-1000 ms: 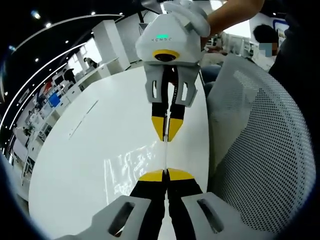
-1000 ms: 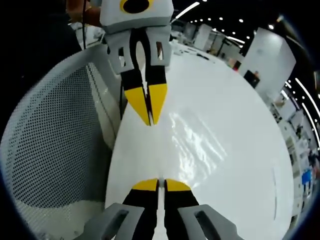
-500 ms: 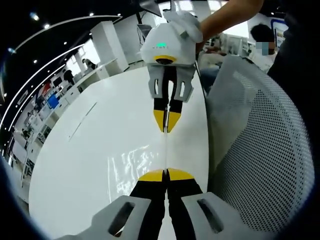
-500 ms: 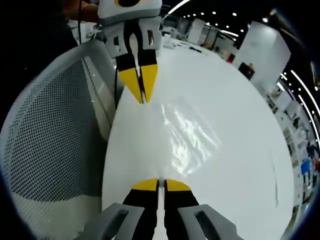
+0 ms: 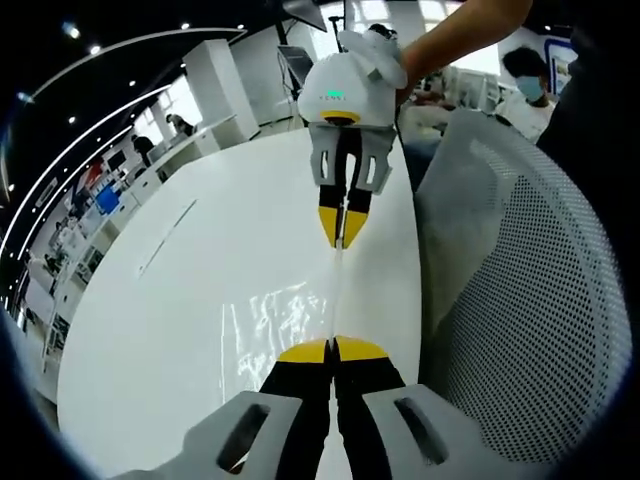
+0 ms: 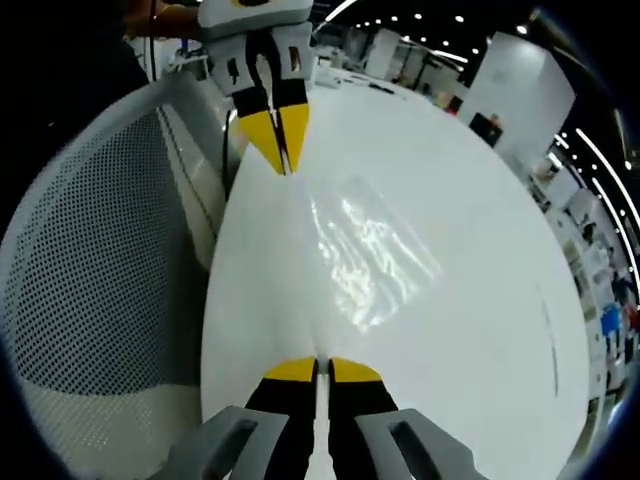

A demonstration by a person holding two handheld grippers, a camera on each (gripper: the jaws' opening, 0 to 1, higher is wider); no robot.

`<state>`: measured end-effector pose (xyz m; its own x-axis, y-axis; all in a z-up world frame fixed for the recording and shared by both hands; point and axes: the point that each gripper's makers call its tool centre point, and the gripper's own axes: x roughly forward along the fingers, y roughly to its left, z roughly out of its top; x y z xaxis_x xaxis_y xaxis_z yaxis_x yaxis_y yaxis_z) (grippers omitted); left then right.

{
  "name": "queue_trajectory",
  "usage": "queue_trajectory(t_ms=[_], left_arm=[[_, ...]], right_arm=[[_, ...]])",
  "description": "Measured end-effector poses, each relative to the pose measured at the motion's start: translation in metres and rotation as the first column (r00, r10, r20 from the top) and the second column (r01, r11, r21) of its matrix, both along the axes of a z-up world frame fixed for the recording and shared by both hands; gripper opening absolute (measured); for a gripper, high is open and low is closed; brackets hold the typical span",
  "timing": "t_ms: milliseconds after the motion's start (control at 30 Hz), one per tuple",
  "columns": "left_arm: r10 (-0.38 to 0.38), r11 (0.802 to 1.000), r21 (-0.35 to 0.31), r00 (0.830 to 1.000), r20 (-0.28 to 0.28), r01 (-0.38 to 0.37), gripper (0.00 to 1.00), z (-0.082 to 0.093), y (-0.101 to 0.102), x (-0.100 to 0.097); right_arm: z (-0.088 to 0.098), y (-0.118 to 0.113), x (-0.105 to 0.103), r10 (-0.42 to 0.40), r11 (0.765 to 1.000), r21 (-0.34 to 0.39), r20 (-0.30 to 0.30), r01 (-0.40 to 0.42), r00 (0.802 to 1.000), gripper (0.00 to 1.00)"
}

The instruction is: Open the resealable bag by pulling the two sides of the seal apart until the entire bag opening is separated and visibly accessible.

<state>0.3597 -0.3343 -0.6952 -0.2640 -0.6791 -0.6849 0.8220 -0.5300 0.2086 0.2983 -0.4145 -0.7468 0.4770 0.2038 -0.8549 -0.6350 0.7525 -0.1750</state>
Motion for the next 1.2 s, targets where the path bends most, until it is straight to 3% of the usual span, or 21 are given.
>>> queue_trajectory(t_ms=[633, 867, 1200], left_arm=[[0.021, 0.998, 0.060, 0.995, 0.102, -0.027, 0.00, -0.017, 0.007, 0.020], [0.014, 0.999, 0.043, 0.994, 0.110, -0.019, 0.00, -0.012, 0.005, 0.022], [0.007, 1.000, 0.012, 0.995, 0.096, -0.009, 0.00, -0.006, 0.003, 0.023]], right_arm=[[0.029, 0.010, -0.001, -0.082, 0.996, 0.051, 0.072, 0.078, 0.994, 0.00], [0.027, 0.010, -0.003, -0.141, 0.988, 0.081, 0.073, 0.135, 0.987, 0.00], [0.020, 0.017, -0.003, -0.161, 0.984, 0.086, 0.066, 0.155, 0.985, 0.06]])
